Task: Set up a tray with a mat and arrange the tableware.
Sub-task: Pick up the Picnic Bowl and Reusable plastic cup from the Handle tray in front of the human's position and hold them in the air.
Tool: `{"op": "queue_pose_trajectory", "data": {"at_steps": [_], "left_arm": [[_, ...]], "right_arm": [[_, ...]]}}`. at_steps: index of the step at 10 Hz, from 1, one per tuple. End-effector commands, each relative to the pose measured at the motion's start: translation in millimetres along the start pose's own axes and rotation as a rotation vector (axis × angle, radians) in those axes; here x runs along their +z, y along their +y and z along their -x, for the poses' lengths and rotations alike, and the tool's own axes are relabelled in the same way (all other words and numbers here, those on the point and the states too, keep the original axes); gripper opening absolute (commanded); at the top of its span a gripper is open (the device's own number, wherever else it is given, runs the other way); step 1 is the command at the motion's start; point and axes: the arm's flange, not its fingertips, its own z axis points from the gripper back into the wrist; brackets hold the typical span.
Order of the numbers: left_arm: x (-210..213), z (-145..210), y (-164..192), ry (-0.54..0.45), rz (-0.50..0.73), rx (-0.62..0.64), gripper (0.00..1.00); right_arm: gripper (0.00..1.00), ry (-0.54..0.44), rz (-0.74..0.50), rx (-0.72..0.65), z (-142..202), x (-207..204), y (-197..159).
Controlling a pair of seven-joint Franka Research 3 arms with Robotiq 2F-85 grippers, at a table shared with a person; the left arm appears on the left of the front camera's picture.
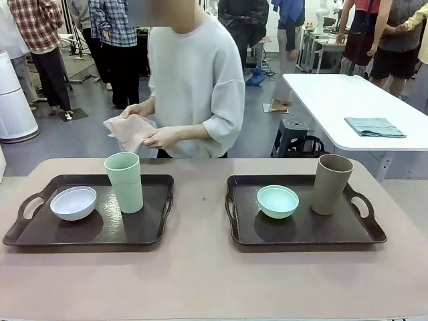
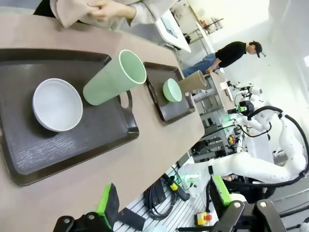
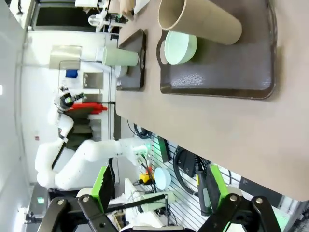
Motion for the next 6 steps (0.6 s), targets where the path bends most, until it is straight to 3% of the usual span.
{"op": "queue_pose_trajectory", "data": {"at_steps": [1,6], "left_arm": [[-4.1,-0.1,-2.9,-0.002,-0.008,-0.043,1.00],[0.0,0.0,0.0,0.000,0.000,0.000,1.00]], "right_arm": [[1.00,-0.007,-0.002,0.024,0.7,0.1,2.8],[1.00,0.000,0.000,0.000,0.0,0.0,0.0]]}}
